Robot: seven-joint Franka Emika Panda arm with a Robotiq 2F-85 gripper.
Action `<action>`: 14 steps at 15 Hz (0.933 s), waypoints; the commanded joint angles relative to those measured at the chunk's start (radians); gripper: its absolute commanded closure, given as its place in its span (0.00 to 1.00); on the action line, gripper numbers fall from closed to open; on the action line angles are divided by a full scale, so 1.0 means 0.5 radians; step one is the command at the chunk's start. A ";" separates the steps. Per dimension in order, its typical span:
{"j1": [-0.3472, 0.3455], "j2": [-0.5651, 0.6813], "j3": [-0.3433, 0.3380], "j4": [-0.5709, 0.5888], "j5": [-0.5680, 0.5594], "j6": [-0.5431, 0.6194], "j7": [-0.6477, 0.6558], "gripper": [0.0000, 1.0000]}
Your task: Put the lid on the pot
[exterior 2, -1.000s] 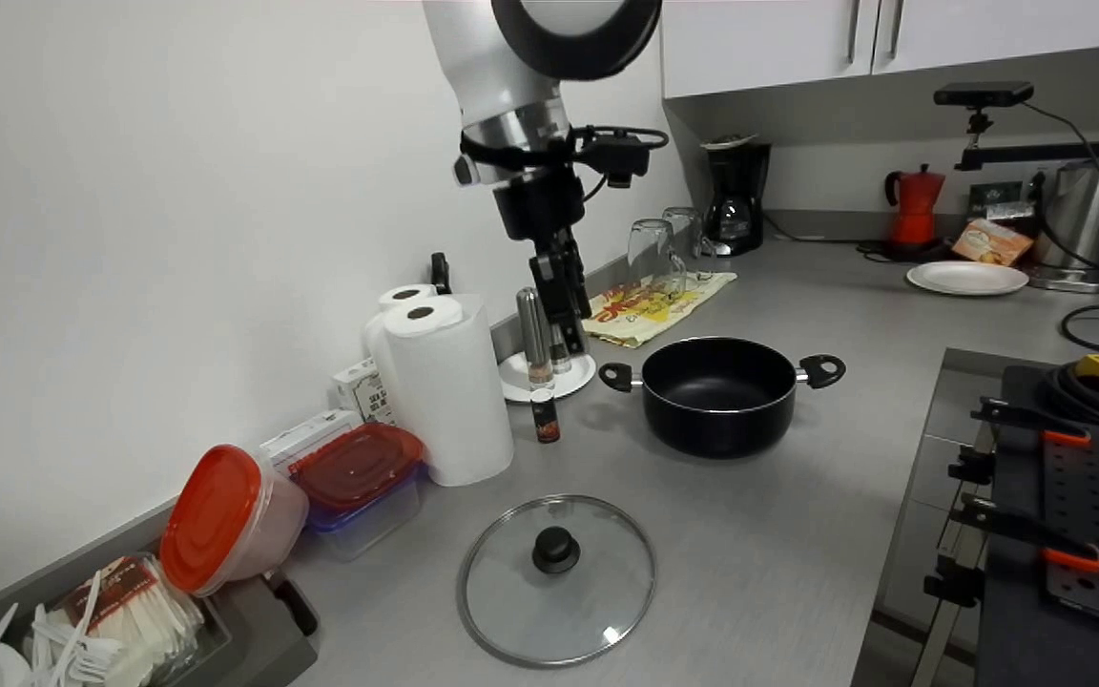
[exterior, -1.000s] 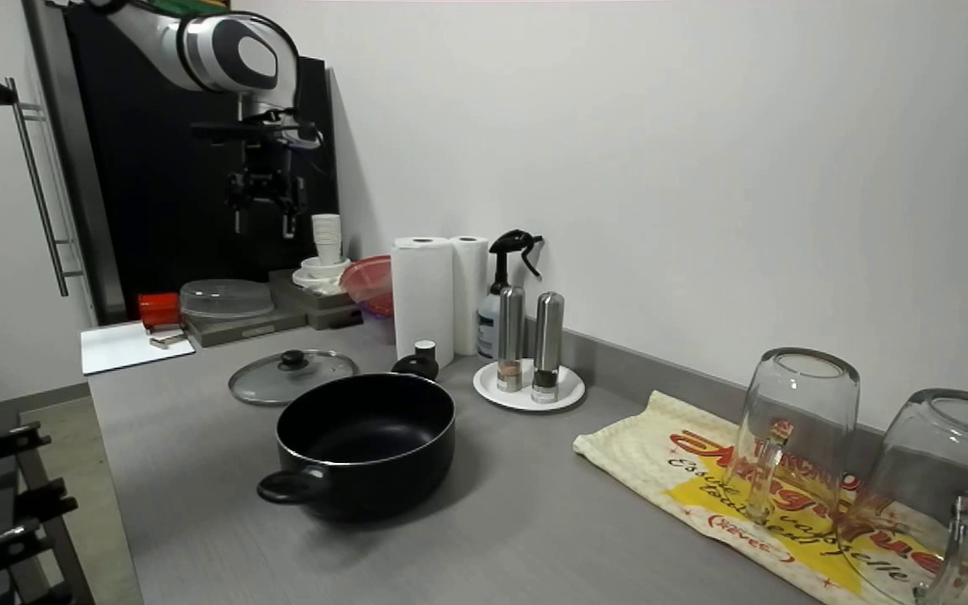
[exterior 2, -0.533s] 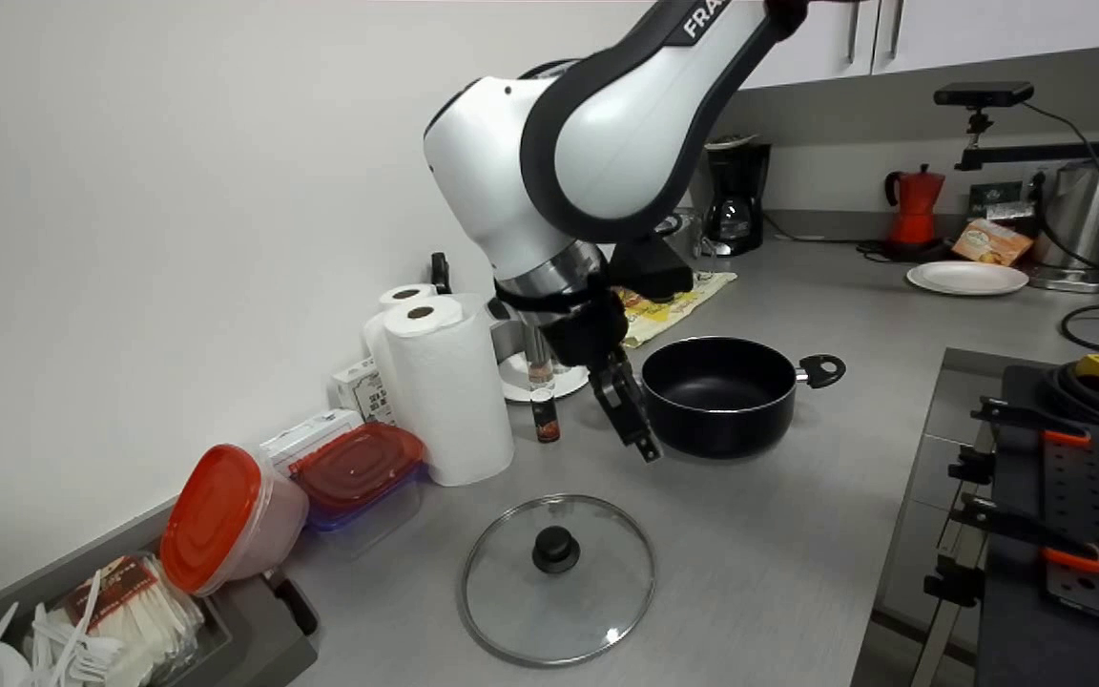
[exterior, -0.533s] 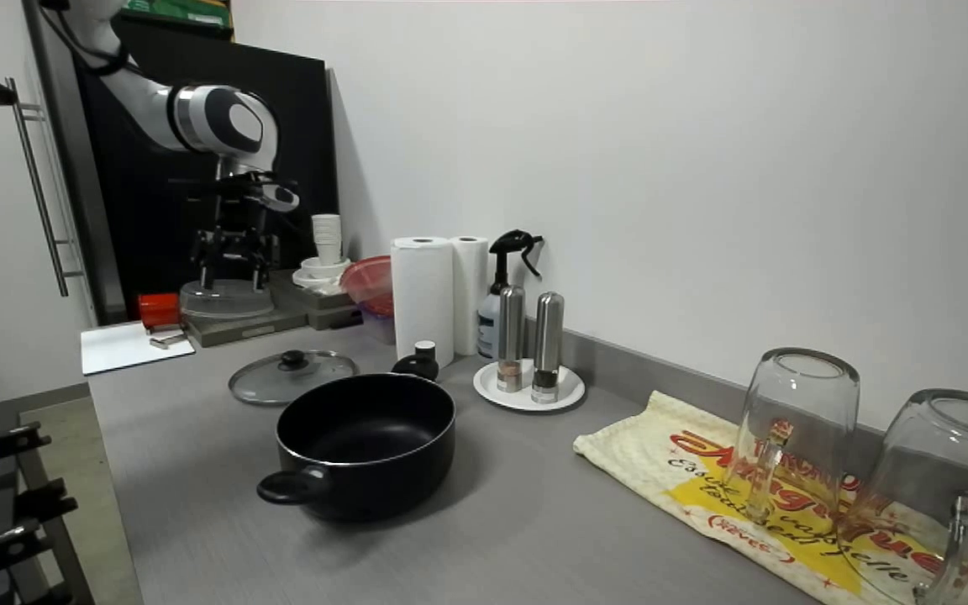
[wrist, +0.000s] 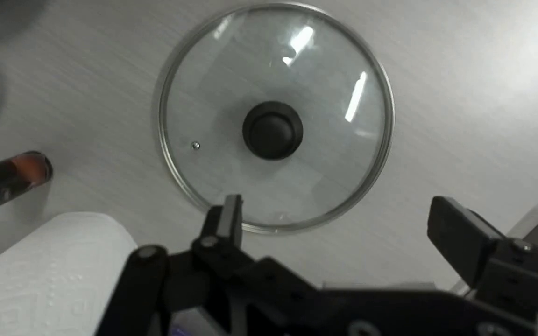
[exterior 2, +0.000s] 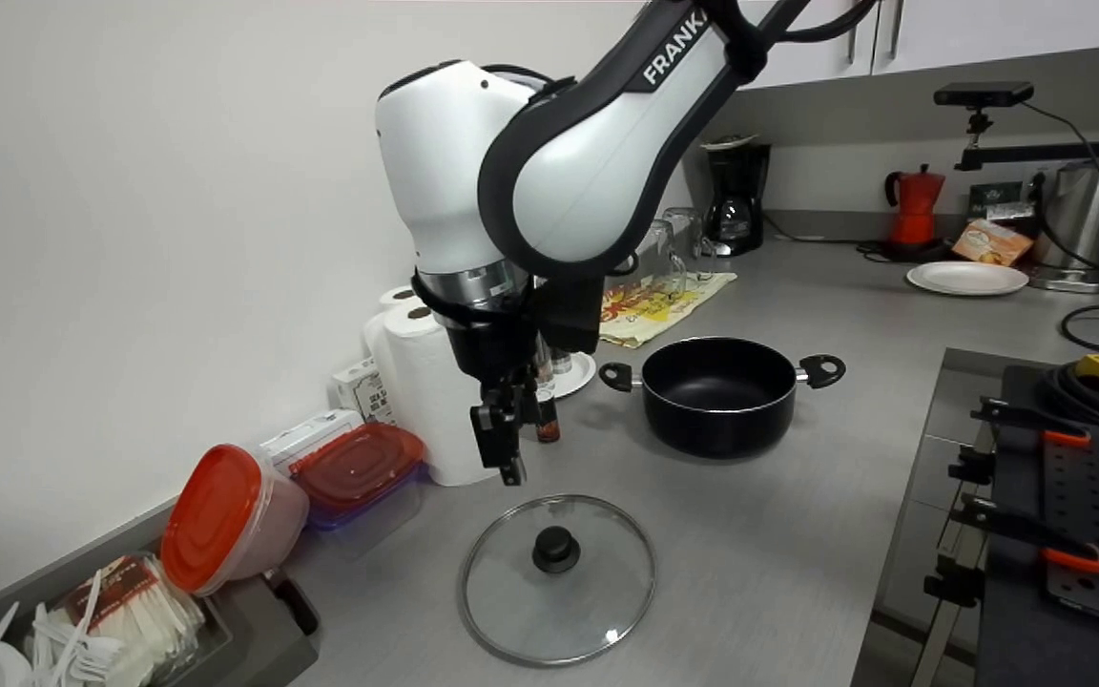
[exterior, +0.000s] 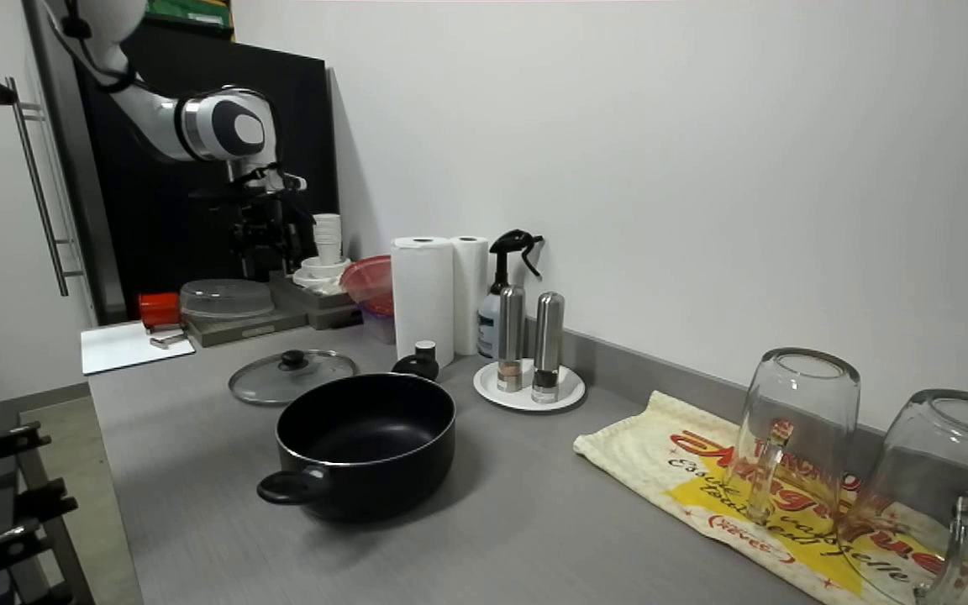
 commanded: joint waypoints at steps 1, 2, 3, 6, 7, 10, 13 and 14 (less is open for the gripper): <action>0.082 0.122 -0.130 0.016 -0.089 0.225 0.249 0.00; 0.091 0.145 -0.154 0.007 -0.083 0.261 0.295 0.00; 0.093 0.185 -0.174 -0.020 -0.062 0.304 0.343 0.00; 0.120 0.289 -0.212 -0.031 -0.033 0.380 0.439 0.00; 0.128 0.321 -0.213 -0.026 -0.022 0.395 0.454 0.00; 0.154 0.387 -0.218 -0.002 -0.005 0.421 0.490 0.00; 0.172 0.417 -0.238 0.025 -0.001 0.425 0.527 0.00; 0.176 0.423 -0.246 0.032 -0.003 0.422 0.535 0.00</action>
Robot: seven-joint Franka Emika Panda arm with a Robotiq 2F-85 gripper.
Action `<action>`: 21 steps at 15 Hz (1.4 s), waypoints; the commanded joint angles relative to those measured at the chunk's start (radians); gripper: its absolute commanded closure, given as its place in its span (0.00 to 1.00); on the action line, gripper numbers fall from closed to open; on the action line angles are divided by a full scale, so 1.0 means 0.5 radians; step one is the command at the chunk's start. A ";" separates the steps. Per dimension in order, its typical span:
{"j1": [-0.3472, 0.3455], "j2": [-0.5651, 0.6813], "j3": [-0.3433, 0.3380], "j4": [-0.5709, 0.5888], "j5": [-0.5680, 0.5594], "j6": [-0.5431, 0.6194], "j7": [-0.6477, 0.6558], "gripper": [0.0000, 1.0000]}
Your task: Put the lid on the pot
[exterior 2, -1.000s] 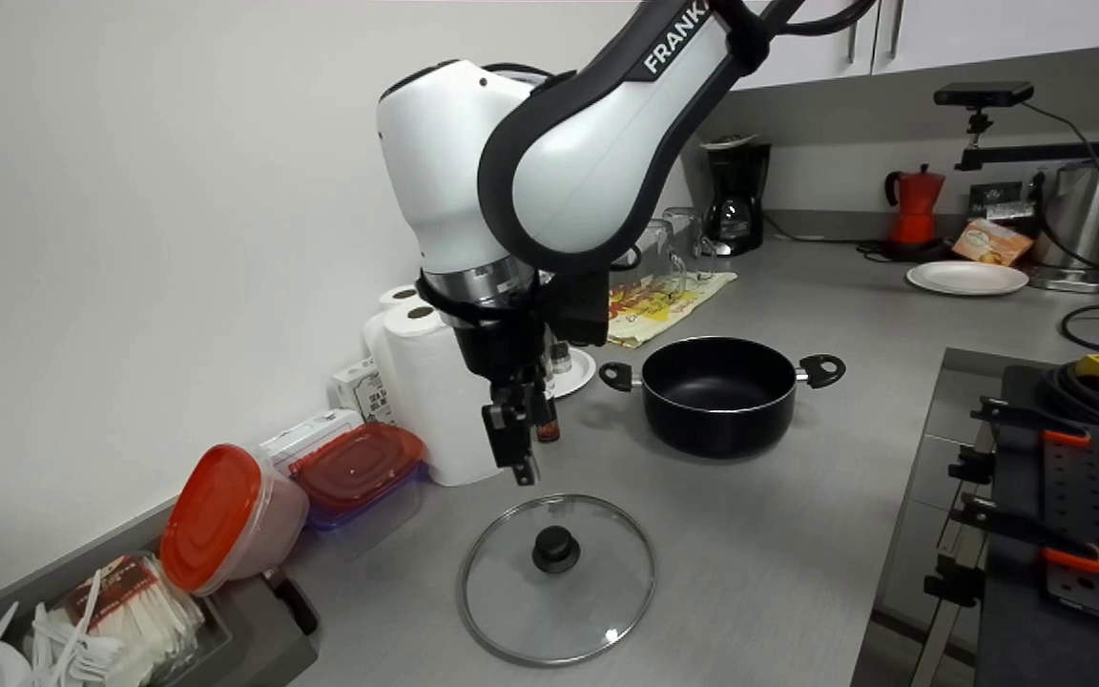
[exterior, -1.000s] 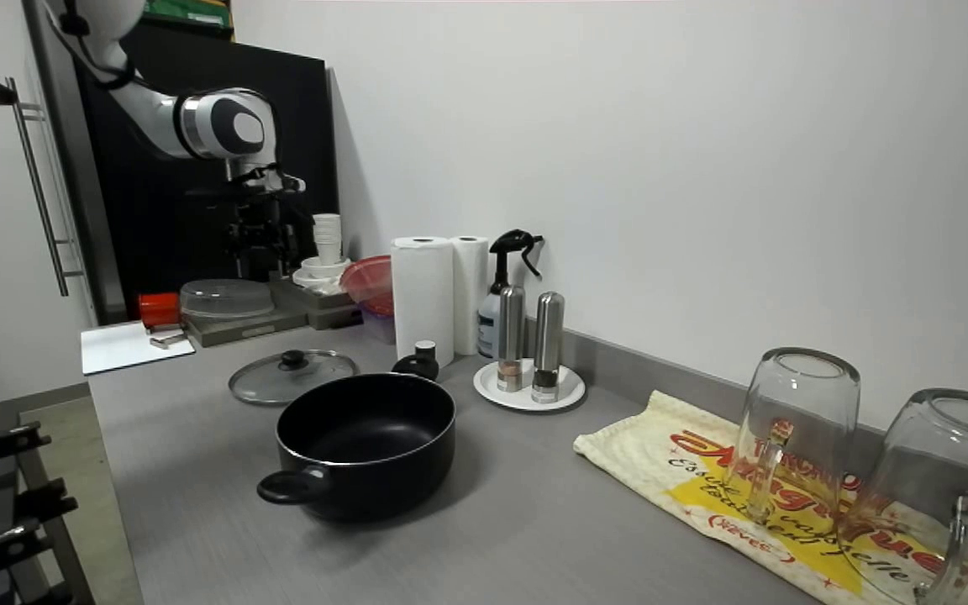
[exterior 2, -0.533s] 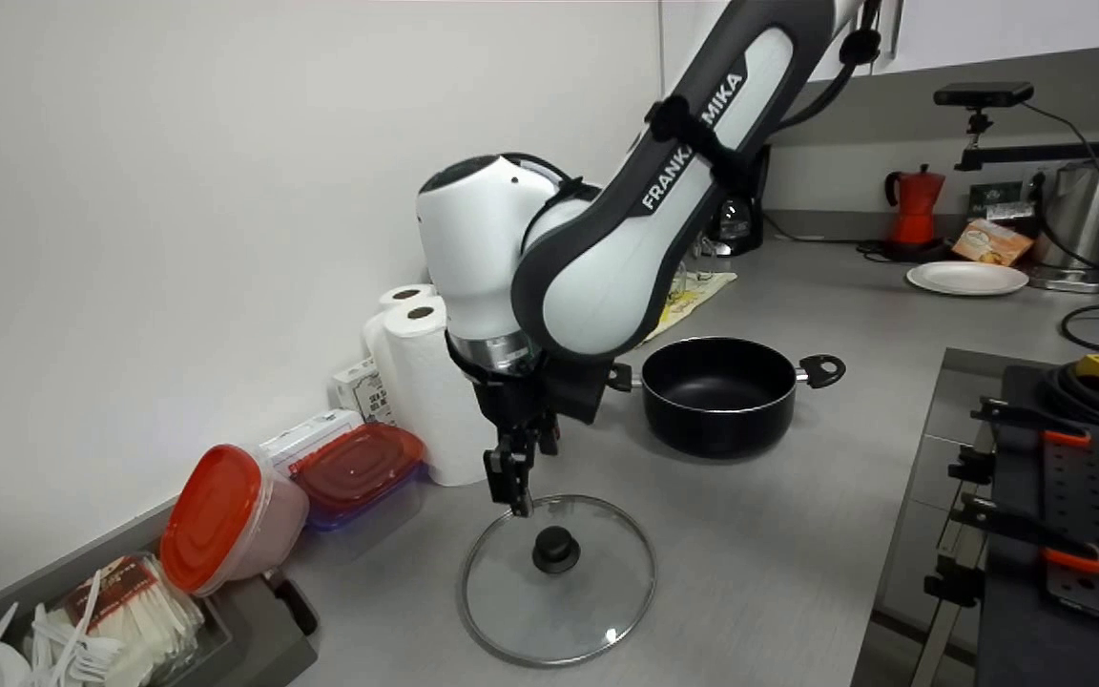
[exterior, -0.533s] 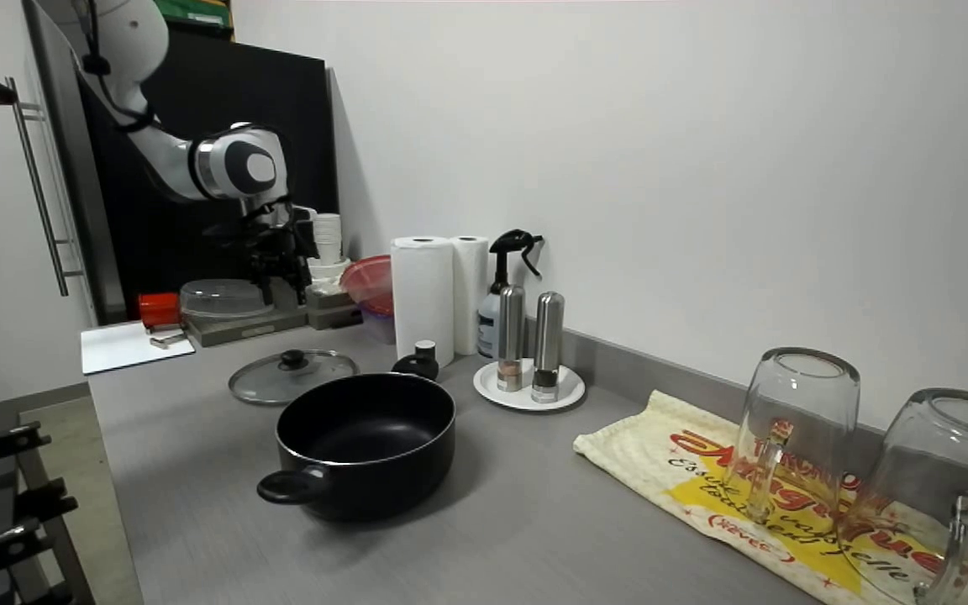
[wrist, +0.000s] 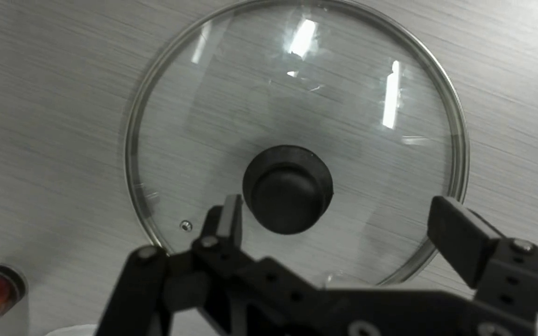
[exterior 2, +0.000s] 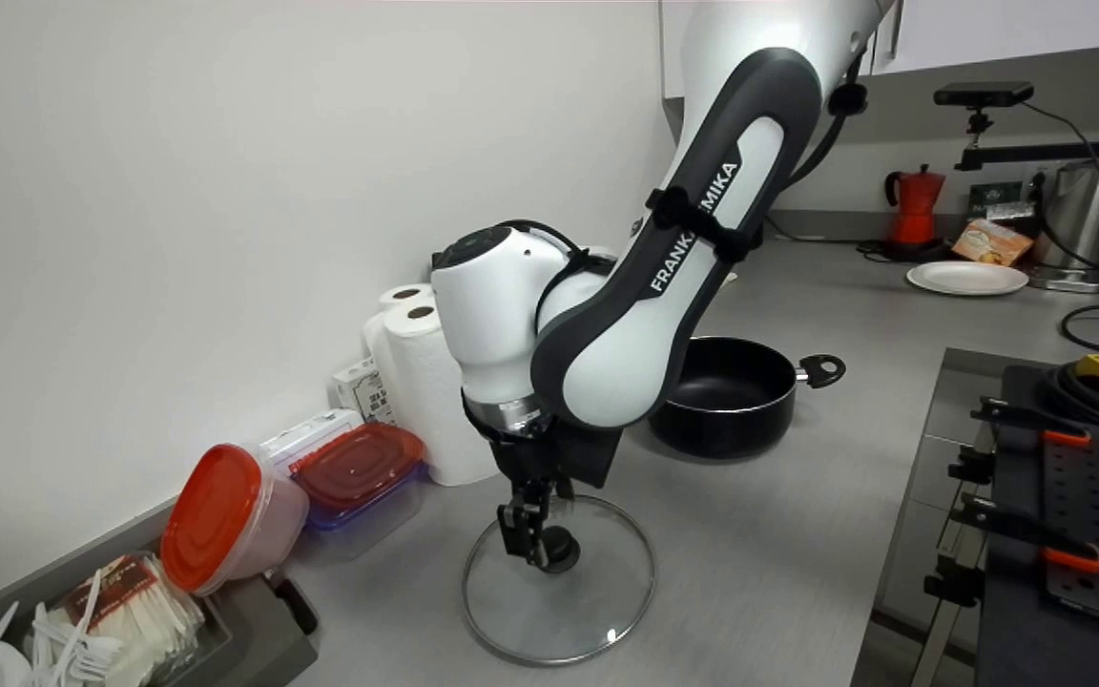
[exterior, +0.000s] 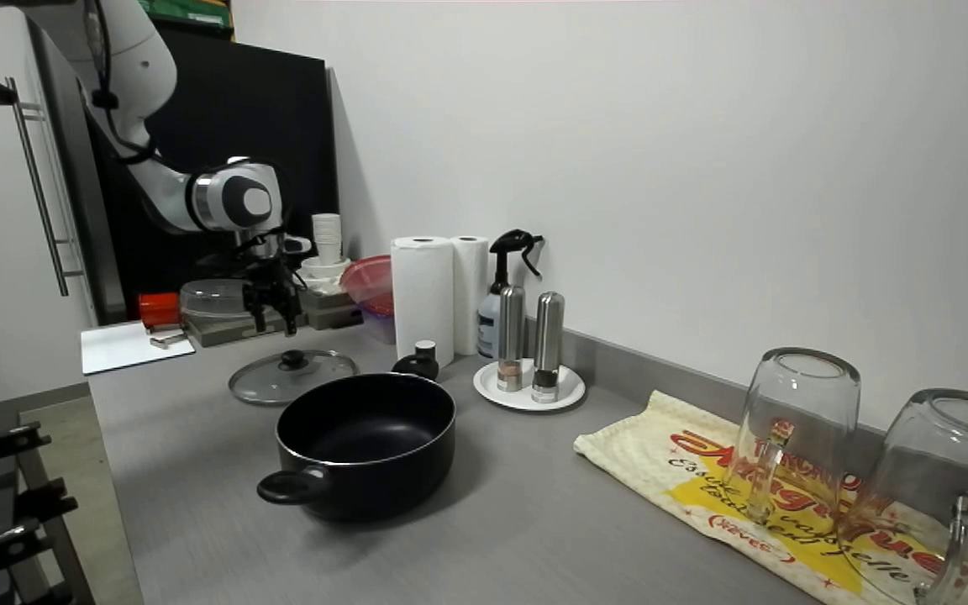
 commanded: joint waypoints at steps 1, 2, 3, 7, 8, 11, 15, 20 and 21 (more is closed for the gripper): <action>0.051 0.051 -0.069 0.068 0.016 0.016 0.058 0.00; 0.052 0.060 -0.083 0.075 0.011 0.013 0.063 0.00; 0.049 0.069 -0.097 0.079 0.009 0.013 0.065 0.00; 0.027 0.133 -0.128 0.143 0.031 -0.019 0.059 0.00; 0.018 0.154 -0.125 0.177 0.045 -0.040 0.048 0.00; 0.004 0.198 -0.119 0.287 0.071 -0.071 0.029 0.00; 0.004 0.237 -0.136 0.406 0.069 -0.086 0.027 0.00; -0.030 0.285 -0.119 0.454 0.108 -0.134 0.008 0.00; -0.039 0.294 -0.111 0.452 0.128 -0.145 0.006 0.00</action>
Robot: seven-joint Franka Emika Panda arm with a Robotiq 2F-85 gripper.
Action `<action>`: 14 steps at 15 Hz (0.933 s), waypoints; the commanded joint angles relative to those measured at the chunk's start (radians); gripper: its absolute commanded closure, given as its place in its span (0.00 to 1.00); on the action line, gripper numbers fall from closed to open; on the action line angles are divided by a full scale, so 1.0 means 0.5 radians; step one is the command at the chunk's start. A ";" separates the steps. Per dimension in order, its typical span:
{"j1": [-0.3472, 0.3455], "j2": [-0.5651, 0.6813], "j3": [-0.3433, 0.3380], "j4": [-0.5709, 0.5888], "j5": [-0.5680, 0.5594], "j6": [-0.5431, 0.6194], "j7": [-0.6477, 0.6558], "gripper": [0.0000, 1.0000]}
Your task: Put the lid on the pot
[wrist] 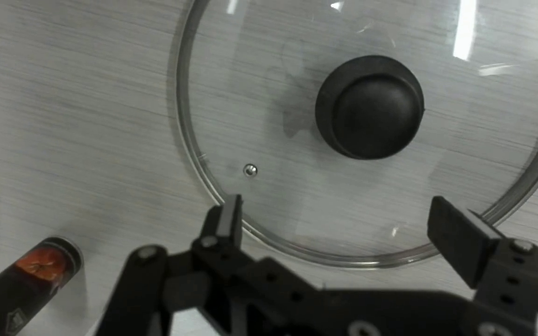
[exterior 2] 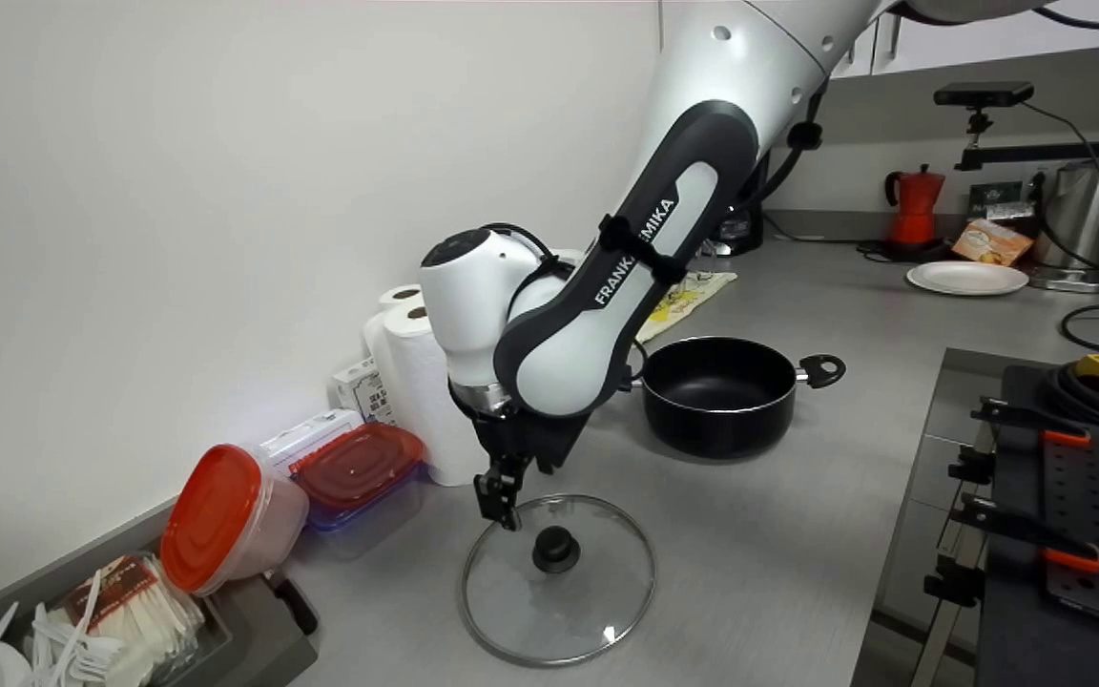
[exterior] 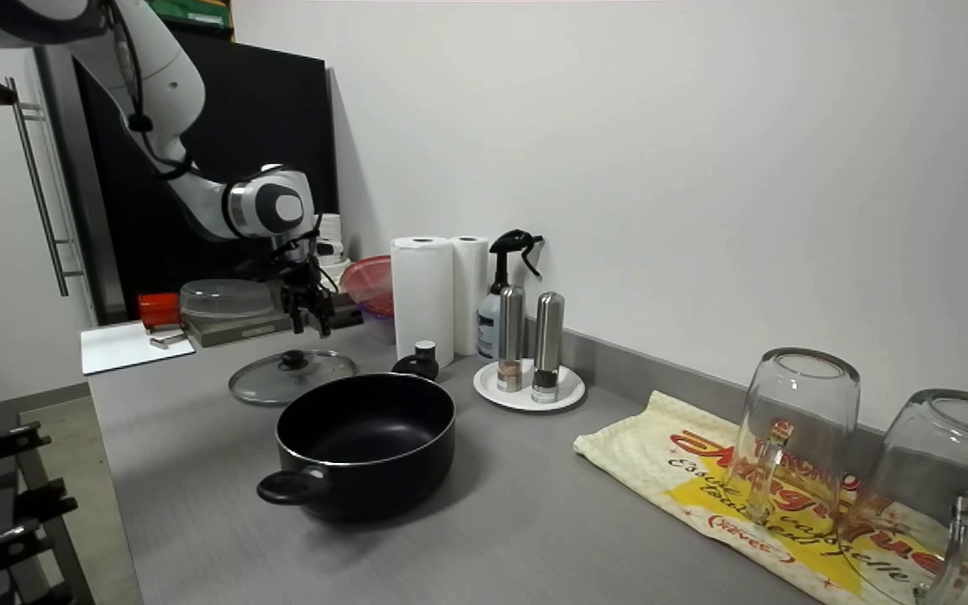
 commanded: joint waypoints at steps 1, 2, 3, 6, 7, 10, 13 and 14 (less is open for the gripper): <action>-0.028 0.081 0.030 0.087 0.100 -0.080 -0.021 0.00; -0.032 0.092 0.039 0.087 0.122 -0.087 -0.022 0.00; -0.036 0.103 0.045 0.091 0.143 -0.096 -0.025 0.00; -0.077 0.133 0.112 0.116 0.247 -0.163 -0.077 0.00; -0.088 0.139 0.131 0.123 0.280 -0.182 -0.089 0.00; -0.103 0.161 0.158 0.158 0.344 -0.231 -0.099 0.00; -0.111 0.170 0.167 0.175 0.369 -0.251 -0.100 0.00; -0.111 0.173 0.166 0.180 0.371 -0.254 -0.099 0.00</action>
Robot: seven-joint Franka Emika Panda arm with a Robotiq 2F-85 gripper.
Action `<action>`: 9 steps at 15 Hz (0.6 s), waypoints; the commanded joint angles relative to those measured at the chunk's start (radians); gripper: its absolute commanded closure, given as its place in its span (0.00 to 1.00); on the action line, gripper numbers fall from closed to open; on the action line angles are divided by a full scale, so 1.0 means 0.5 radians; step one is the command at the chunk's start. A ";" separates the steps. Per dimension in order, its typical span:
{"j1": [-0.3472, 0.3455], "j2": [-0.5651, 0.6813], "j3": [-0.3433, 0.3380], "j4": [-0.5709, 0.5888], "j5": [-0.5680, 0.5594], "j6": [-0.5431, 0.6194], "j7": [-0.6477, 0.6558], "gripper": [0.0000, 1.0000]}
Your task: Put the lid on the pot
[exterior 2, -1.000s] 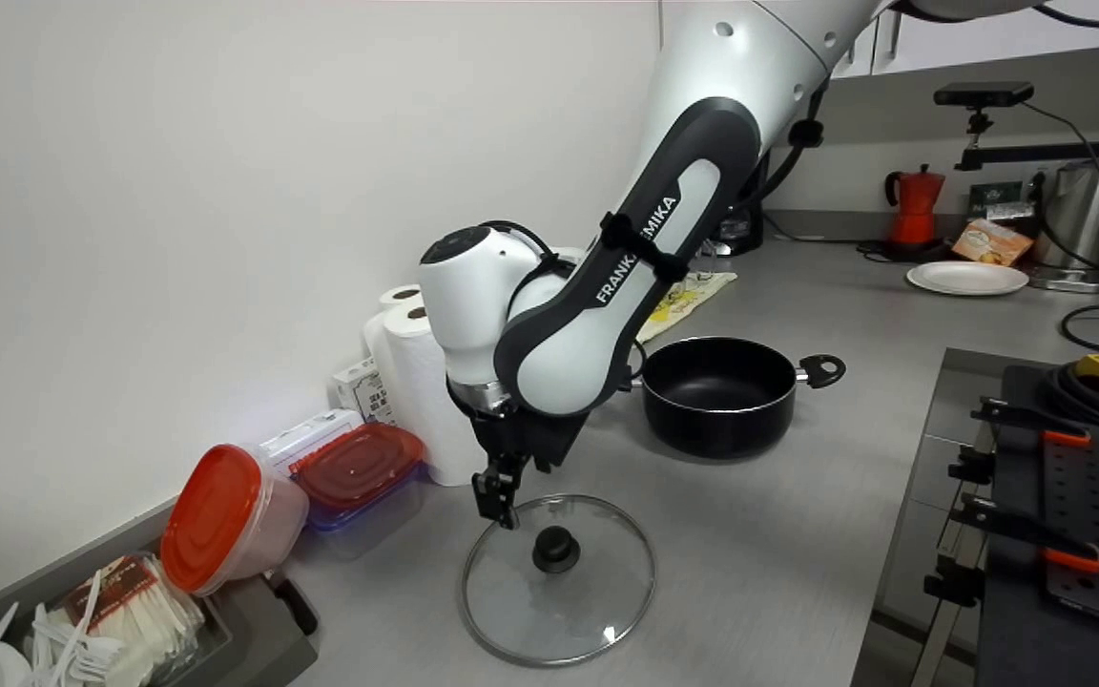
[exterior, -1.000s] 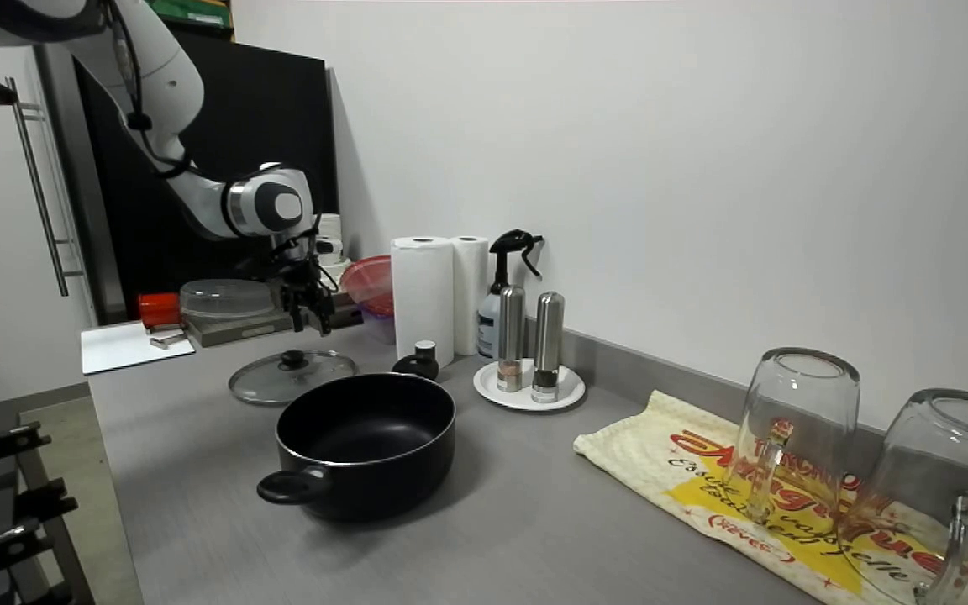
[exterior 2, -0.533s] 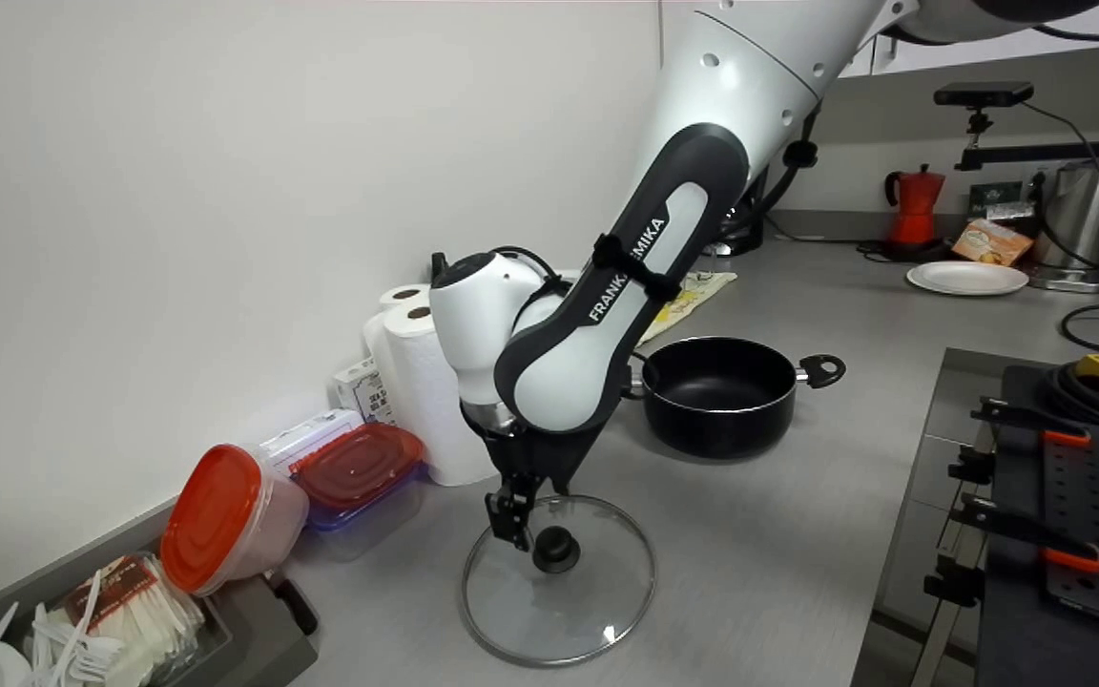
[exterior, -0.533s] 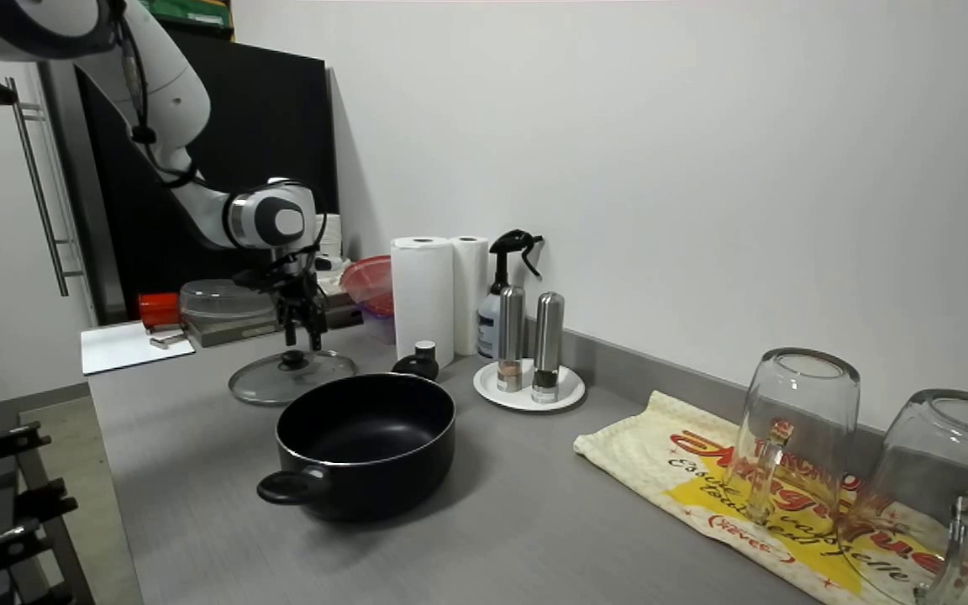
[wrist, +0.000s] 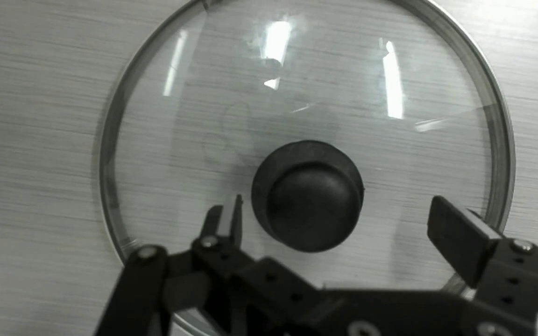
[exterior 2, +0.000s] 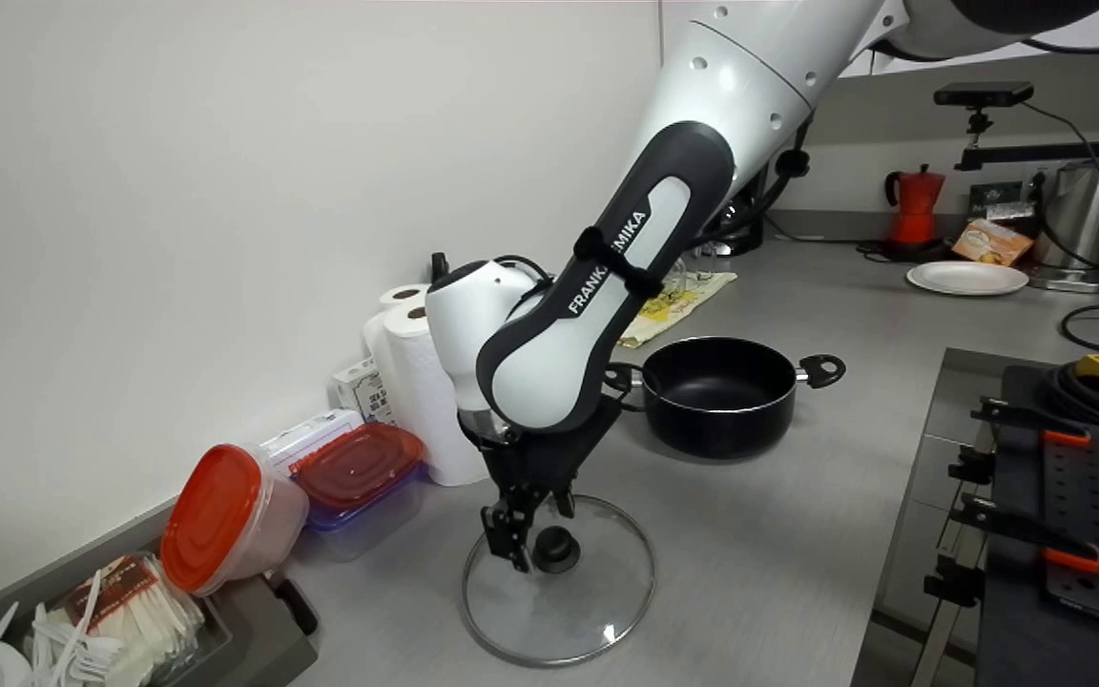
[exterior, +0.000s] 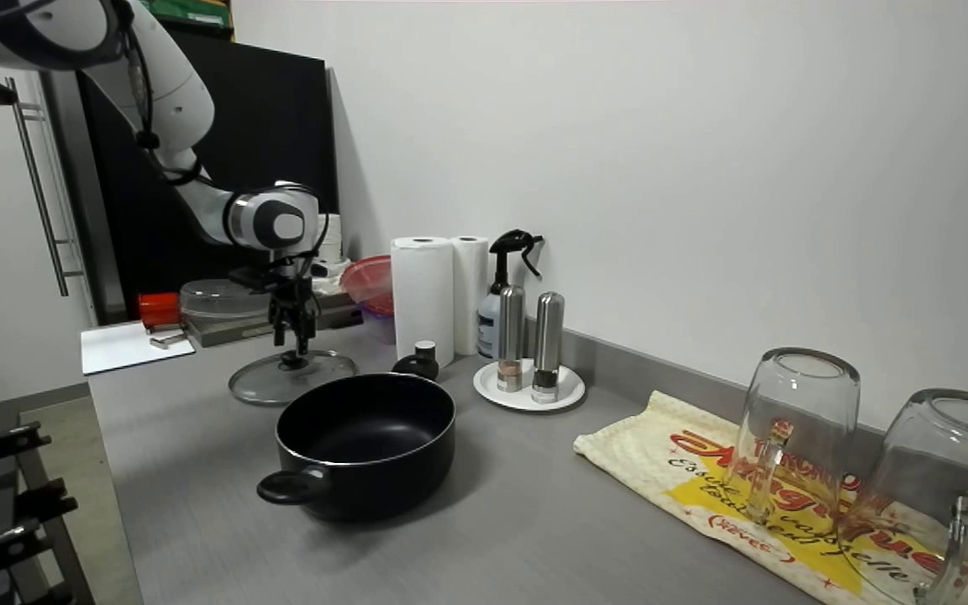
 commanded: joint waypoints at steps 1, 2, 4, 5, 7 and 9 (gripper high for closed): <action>-0.024 0.051 0.027 0.093 0.059 -0.065 -0.057 0.00; -0.026 0.054 0.026 0.093 0.058 -0.064 -0.058 0.00; -0.029 0.057 0.026 0.087 0.058 -0.062 -0.060 0.00; -0.031 0.060 0.025 0.084 0.057 -0.062 -0.061 0.00; -0.036 0.067 0.026 0.080 0.059 -0.064 -0.063 0.00; -0.041 0.076 0.028 0.080 0.061 -0.066 -0.065 0.00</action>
